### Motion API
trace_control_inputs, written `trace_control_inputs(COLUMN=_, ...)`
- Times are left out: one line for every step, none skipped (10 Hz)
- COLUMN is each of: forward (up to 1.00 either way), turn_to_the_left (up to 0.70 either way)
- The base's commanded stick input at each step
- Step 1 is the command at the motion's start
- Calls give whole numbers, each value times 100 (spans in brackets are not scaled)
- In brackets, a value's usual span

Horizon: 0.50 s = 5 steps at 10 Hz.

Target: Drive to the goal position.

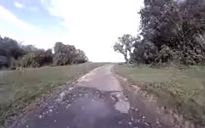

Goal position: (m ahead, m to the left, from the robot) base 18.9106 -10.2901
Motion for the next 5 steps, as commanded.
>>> trace_control_inputs(forward=70, turn_to_the_left=1)
trace_control_inputs(forward=70, turn_to_the_left=1)
trace_control_inputs(forward=70, turn_to_the_left=1)
trace_control_inputs(forward=70, turn_to_the_left=1)
trace_control_inputs(forward=70, turn_to_the_left=1)
